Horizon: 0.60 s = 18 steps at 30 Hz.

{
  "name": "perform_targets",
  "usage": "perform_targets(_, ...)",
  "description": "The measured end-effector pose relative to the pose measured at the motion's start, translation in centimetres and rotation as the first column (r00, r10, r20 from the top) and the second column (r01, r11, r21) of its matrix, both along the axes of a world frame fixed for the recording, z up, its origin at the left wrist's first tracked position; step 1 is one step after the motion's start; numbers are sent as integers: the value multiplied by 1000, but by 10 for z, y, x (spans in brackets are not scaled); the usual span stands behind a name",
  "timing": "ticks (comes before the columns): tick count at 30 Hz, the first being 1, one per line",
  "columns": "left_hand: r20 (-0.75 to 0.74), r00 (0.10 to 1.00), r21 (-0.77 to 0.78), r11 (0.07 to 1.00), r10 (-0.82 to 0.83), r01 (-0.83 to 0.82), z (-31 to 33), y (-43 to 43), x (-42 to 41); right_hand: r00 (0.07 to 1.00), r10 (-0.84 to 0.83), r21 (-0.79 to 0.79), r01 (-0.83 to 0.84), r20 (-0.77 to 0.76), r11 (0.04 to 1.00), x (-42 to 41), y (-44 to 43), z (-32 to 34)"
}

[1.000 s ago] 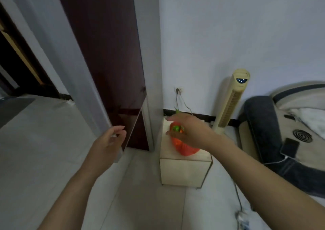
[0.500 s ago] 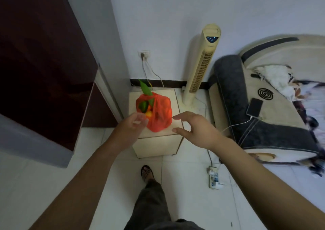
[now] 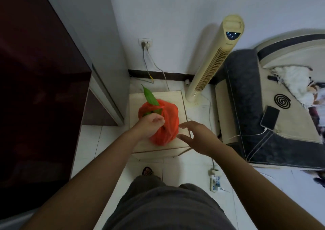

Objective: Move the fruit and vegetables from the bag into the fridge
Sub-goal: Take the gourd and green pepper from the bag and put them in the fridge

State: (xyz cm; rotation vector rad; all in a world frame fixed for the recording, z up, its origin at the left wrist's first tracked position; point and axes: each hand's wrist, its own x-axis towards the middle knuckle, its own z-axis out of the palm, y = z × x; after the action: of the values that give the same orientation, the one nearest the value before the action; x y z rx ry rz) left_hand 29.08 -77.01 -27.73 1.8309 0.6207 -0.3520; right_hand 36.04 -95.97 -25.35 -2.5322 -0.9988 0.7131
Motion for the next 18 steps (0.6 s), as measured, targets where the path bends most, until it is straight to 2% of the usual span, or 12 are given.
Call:
perform_targets(7, -115, 993, 57, 998, -7, 14, -22, 26, 8, 995, 8, -58, -14, -99, 998, 31, 40, -21)
perform_targets(11, -181, 983, 99, 995, 42, -24, -36, 39, 16, 990, 61, -56, -69, -130, 996, 60, 63, -30)
perform_targets(14, -216, 968, 79, 991, 125, -110, -48, 40, 27, 980, 106, -55, -117, -167, 992, 91, 79, -38)
perform_targets(18, -266, 915, 38, 952, 304, -305, -67, 25, 46, 944, 258, -70, -277, -207, 958, 134, 95, -53)
